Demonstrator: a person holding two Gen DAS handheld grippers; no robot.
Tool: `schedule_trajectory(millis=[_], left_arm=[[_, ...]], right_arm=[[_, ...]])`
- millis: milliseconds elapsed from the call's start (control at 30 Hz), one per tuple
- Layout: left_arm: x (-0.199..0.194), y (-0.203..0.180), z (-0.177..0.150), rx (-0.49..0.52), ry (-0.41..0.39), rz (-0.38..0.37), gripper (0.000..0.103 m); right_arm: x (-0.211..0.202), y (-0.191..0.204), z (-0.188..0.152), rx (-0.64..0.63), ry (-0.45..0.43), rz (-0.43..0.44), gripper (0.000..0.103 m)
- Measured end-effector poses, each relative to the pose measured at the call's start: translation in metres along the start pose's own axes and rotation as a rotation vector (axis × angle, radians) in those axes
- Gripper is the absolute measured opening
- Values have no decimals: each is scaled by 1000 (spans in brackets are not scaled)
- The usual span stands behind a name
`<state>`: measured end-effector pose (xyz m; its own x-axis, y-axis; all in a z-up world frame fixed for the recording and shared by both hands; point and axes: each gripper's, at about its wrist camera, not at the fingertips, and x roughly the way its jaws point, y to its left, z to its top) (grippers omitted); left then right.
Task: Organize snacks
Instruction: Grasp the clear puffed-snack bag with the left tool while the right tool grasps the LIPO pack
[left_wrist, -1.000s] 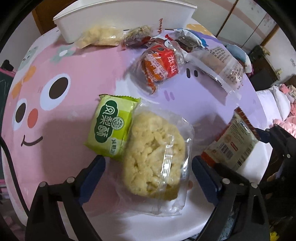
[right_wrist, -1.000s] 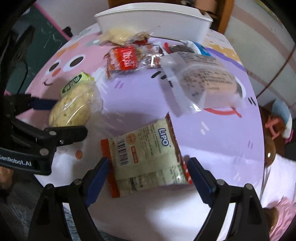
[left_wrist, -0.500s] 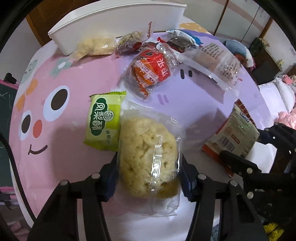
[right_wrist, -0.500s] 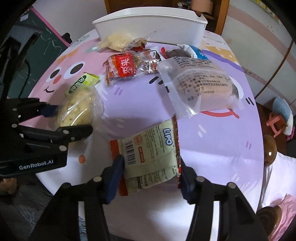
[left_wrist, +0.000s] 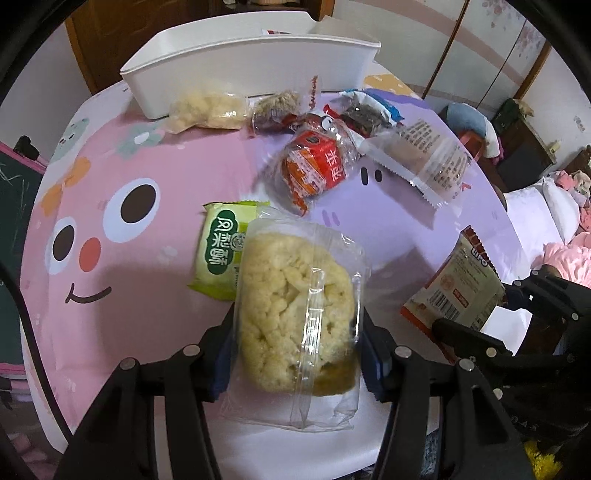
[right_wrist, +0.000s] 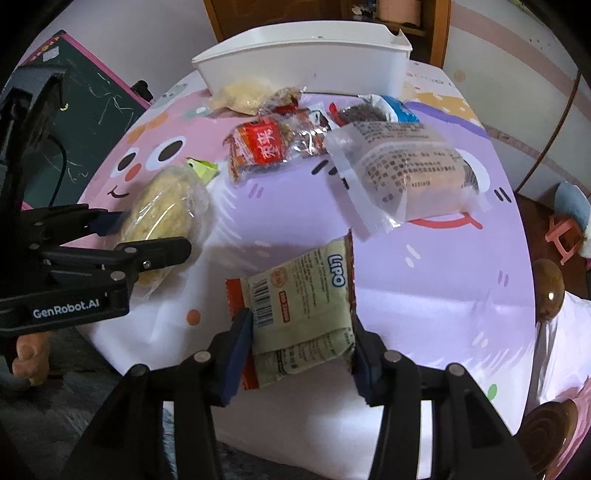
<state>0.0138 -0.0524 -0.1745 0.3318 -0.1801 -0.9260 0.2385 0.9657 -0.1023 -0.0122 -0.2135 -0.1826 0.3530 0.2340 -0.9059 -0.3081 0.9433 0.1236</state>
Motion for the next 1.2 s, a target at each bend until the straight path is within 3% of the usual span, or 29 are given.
schedule_trajectory(millis=[333, 533, 967, 1200], left_arm=[[-11, 15, 4, -49, -40, -16, 55], [-32, 32, 20, -81, -96, 1, 55], [-110, 59, 85, -105, -284, 76, 55], [-128, 74, 130, -150, -302, 93, 55]], right_arm=[[-12, 9, 9, -18, -33, -16, 49], [-32, 11, 29, -22, -102, -36, 49], [-105, 13, 122, 2, -357, -66, 49], [-131, 6, 161, 47, -452, -70, 49]])
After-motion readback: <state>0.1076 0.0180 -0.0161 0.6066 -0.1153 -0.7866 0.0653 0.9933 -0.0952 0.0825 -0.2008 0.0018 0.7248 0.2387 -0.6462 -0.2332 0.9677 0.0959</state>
